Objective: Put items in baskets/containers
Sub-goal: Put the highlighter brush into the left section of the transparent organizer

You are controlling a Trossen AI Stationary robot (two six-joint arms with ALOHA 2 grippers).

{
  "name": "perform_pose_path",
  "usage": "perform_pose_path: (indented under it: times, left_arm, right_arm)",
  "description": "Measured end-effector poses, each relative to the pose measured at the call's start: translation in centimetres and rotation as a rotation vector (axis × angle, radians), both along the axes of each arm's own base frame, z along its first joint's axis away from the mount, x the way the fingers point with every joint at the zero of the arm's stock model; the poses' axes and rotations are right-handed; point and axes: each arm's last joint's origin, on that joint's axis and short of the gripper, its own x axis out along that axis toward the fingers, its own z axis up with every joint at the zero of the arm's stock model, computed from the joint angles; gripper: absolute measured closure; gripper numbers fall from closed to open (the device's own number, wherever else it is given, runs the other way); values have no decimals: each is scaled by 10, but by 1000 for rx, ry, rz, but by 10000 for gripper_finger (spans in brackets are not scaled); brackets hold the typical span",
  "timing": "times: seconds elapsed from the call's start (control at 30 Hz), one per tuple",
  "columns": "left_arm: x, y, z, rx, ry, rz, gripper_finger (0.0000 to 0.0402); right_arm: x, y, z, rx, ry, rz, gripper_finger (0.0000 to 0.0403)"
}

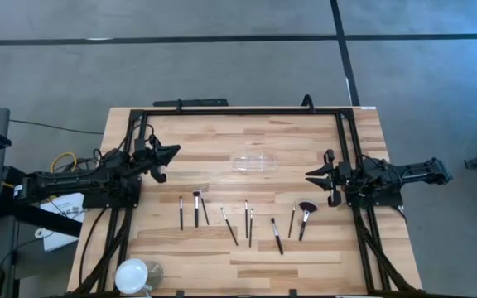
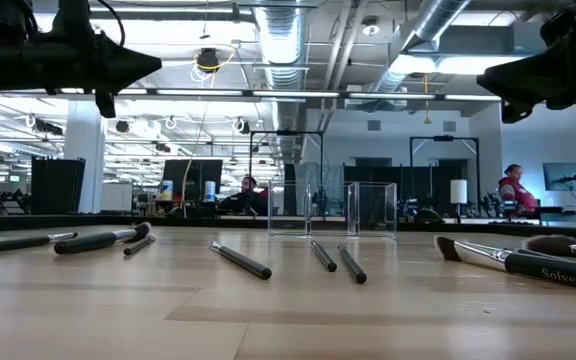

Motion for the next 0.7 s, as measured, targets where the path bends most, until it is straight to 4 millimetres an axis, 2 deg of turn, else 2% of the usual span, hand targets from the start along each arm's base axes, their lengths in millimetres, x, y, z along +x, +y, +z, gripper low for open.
perform_pose_path:
  times: [0.5,0.7]
  left_arm:
    - [3,3,-1,46,33,86,398]
    - [8,0,4,137,-9,-20,395]
  right_arm:
    - [0,0,0,0,0,0,343]
    - [0,0,0,0,0,0,343]
